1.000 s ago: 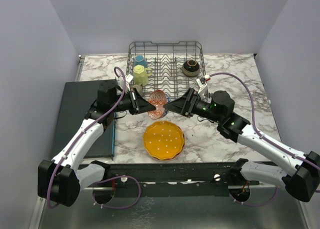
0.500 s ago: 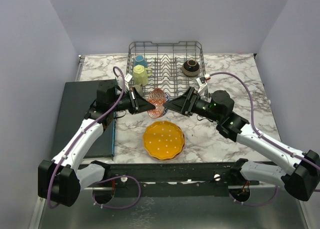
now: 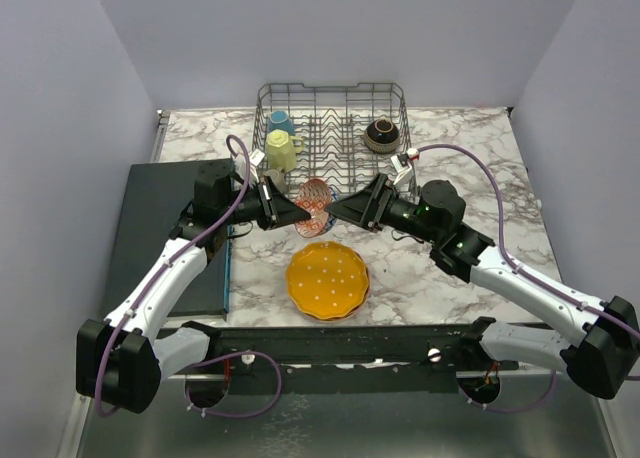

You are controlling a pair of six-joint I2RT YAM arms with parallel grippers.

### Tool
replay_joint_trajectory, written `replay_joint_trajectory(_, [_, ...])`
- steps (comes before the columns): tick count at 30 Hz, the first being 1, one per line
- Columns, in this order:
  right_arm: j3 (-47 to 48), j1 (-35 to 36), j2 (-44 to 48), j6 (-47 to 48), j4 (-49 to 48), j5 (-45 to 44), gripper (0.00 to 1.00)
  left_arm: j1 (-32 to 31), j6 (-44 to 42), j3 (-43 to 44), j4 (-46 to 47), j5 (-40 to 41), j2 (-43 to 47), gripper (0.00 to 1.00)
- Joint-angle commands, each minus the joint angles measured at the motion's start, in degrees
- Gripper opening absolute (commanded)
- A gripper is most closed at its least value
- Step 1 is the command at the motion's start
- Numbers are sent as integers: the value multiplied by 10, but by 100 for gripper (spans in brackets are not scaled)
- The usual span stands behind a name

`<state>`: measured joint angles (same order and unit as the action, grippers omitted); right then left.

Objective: Load the mixed dishes into the dish rack
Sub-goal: Pick up the bowl from the center of the board.

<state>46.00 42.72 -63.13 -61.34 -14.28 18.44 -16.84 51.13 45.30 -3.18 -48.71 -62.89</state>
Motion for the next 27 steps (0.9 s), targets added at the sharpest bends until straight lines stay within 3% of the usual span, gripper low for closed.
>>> replay_joint_trajectory(1, [-3, -1, -5, -7, -38, -4, 60, 0, -9, -7, 23, -17, 0, 0])
replay_joint_trajectory(8, [1, 0, -3, 4, -23, -15, 32, -1, -15, -7, 19, -14, -6, 0])
replay_joint_trajectory(17, [19, 0, 11, 33, 34, -57, 28, 0, -30, -7, 7, -3, -5, 34])
replay_joint_trajectory(27, [62, -1, 21, 81, 115, -119, 26, 0, -73, 7, -45, 21, 0, 49])
